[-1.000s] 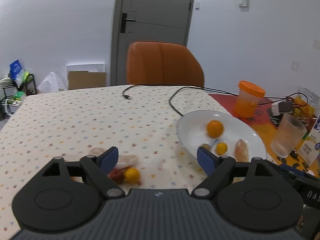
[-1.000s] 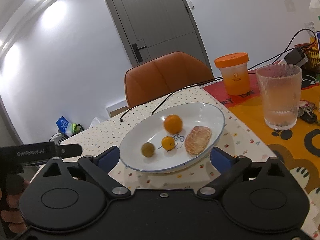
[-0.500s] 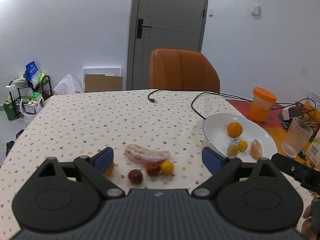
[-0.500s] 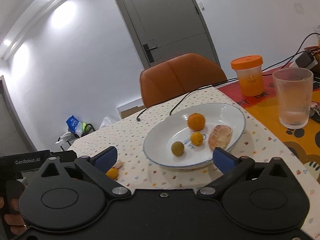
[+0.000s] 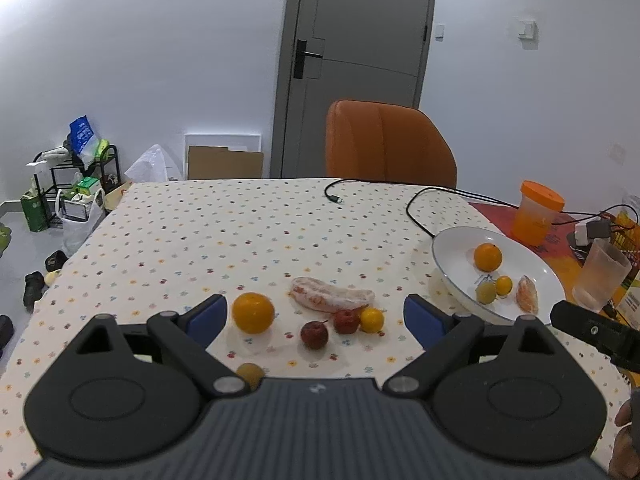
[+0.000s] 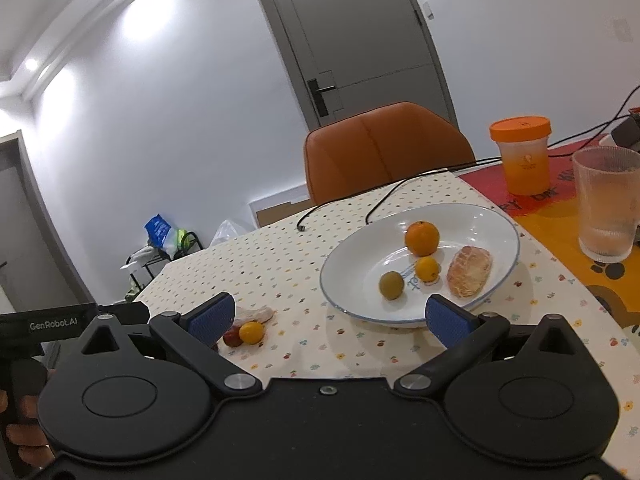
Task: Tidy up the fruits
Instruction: 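Move both open tools back toward the remaining fruits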
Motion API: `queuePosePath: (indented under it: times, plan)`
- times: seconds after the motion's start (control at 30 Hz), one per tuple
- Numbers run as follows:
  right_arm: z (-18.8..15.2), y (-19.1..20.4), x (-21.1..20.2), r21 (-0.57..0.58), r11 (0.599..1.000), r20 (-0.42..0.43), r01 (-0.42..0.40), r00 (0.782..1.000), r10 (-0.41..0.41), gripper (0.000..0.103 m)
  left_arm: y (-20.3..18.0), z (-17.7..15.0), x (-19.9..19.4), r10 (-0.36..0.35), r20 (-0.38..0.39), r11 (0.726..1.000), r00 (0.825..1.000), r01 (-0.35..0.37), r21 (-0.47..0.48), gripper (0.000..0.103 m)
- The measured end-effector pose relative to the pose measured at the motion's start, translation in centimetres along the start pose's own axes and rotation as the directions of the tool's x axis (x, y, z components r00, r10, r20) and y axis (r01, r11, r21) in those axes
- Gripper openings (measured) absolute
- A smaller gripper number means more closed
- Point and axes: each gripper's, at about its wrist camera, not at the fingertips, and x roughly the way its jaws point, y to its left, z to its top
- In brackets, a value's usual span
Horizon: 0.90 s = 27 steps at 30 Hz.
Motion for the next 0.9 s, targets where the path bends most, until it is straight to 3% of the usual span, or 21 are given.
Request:
queuePosePath:
  times: [0.37, 0.9]
  plan:
    - [-0.4, 1.8, 0.5, -0.035, 0.999, -0.021, -0.013, 1.0, 0.013, 0.103, 2.3, -0.4, -0.8, -0.007, 0.018, 0.999, 1.0, 0.008, -0.044, 0.094]
    - [-2.0, 3.9, 3.6, -0.089, 0.993, -0.071, -0.073, 0.995, 0.067, 0.101, 4.6, -1.5, 1.3, -0.006, 0.0, 0.997, 1.0, 0.006, -0.074, 0.092]
